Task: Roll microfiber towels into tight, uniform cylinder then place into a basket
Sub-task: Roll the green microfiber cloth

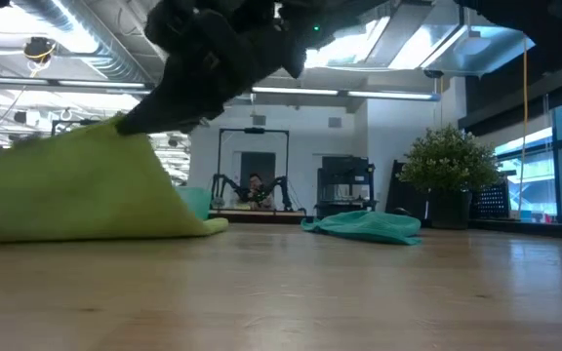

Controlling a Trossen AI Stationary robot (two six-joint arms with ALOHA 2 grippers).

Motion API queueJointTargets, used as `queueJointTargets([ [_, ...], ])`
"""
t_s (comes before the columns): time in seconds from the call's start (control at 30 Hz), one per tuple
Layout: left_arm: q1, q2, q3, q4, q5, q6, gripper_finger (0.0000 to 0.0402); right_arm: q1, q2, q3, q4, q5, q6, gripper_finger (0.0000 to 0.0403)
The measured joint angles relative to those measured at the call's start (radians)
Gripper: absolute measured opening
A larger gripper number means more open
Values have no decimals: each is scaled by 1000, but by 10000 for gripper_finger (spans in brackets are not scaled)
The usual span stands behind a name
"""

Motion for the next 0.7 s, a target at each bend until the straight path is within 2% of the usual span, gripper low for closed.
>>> queueJointTargets([
  [0.2, -1, 0, 0, -23, 0, 0, 78, -71, -1, 4, -55, 26, 119, 2],
  [0.33, -1, 0, 0, -25, 0, 1, 78, -100, -1, 4, -106, 100, 129, 1],
  [0.5, -1, 0, 0, -39, 0, 1, 78, -123, -1, 4, -150, 112, 163, 1],
  [0.7, -1, 0, 0, -41, 0, 1, 78, -124, -1, 4, -203, 240, 207, 0],
])
